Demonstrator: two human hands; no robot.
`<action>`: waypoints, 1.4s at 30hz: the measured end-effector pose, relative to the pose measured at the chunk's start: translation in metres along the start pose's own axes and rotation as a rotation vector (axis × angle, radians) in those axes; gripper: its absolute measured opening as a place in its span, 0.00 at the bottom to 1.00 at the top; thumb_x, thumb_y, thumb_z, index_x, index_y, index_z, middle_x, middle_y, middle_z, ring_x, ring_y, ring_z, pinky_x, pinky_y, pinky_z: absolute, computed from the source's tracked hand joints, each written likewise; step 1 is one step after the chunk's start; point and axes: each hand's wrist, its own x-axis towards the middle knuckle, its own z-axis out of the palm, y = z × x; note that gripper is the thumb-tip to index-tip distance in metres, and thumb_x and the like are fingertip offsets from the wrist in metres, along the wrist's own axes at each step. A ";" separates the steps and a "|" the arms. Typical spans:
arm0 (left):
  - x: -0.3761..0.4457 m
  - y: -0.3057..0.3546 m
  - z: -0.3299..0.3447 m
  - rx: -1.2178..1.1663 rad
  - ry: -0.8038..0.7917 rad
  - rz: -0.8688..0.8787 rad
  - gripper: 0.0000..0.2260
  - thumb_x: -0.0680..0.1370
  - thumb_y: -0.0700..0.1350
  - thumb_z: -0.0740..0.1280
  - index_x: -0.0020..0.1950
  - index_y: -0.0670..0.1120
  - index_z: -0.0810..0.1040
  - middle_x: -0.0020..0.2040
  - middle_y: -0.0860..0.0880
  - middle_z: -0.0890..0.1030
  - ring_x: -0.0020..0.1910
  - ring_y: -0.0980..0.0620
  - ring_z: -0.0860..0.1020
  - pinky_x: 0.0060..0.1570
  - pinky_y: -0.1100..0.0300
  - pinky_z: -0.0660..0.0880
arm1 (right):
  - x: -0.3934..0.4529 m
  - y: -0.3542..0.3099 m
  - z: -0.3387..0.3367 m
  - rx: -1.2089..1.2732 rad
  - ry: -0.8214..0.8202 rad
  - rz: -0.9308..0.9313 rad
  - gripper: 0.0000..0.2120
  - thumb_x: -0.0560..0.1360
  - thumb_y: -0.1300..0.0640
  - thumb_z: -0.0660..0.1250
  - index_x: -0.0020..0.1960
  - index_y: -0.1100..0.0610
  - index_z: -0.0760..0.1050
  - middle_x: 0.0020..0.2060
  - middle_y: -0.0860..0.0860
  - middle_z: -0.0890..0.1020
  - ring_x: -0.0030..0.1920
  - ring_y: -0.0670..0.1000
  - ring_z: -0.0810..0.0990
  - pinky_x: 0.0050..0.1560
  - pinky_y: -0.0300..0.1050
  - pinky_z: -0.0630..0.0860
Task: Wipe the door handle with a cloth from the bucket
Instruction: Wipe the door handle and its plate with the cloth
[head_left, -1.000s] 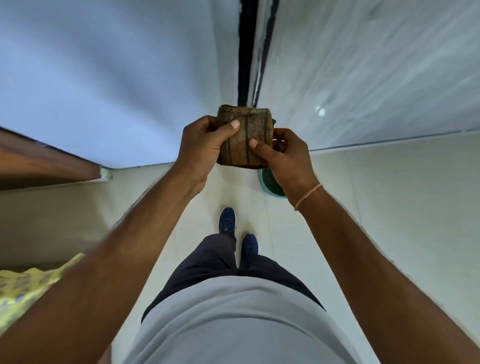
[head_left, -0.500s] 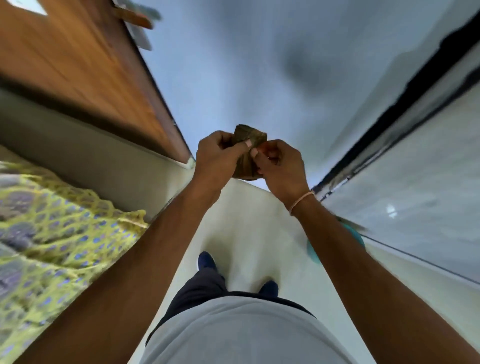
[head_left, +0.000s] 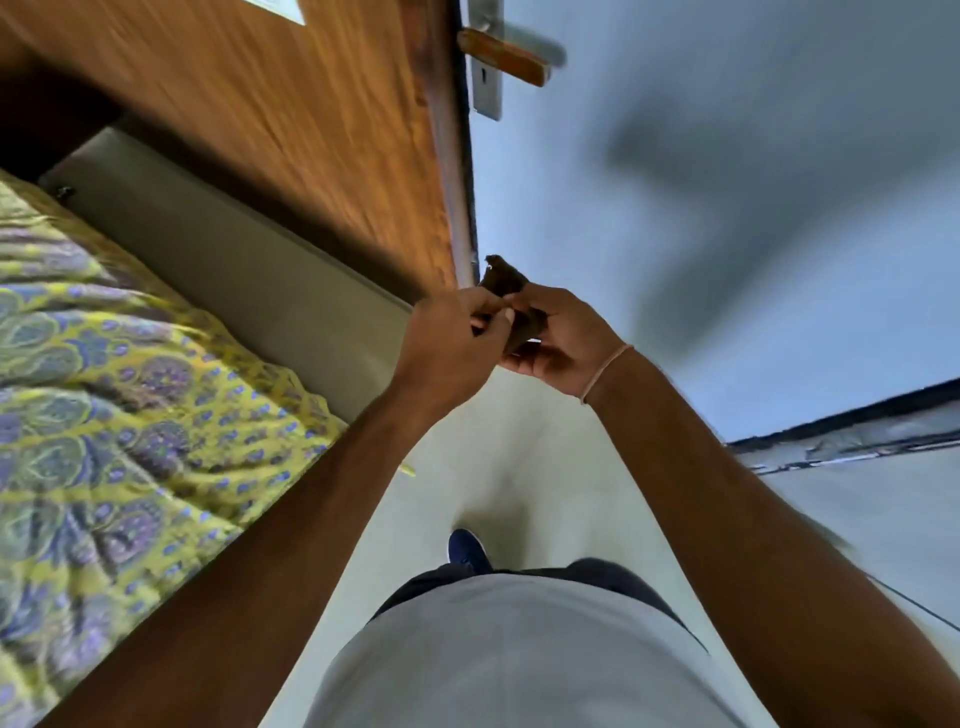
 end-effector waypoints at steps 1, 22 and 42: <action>0.009 -0.009 -0.011 -0.015 0.019 -0.006 0.08 0.84 0.46 0.70 0.59 0.47 0.88 0.48 0.52 0.87 0.45 0.56 0.83 0.43 0.72 0.73 | 0.010 0.001 0.010 0.045 -0.016 0.004 0.21 0.81 0.59 0.67 0.73 0.61 0.76 0.66 0.64 0.82 0.66 0.63 0.82 0.62 0.62 0.83; 0.245 -0.062 -0.084 -0.641 0.097 -0.469 0.04 0.81 0.38 0.71 0.54 0.44 0.85 0.50 0.45 0.88 0.49 0.51 0.86 0.46 0.62 0.82 | 0.179 -0.111 0.100 -0.096 0.055 -0.232 0.24 0.72 0.56 0.81 0.65 0.62 0.82 0.57 0.63 0.87 0.60 0.65 0.86 0.66 0.68 0.80; 0.359 -0.058 -0.110 -0.587 -0.239 -0.251 0.07 0.83 0.43 0.72 0.58 0.41 0.84 0.50 0.49 0.88 0.47 0.60 0.85 0.42 0.71 0.79 | 0.209 -0.145 0.138 0.168 0.386 -0.389 0.13 0.79 0.63 0.73 0.63 0.63 0.83 0.57 0.60 0.88 0.60 0.62 0.87 0.69 0.66 0.79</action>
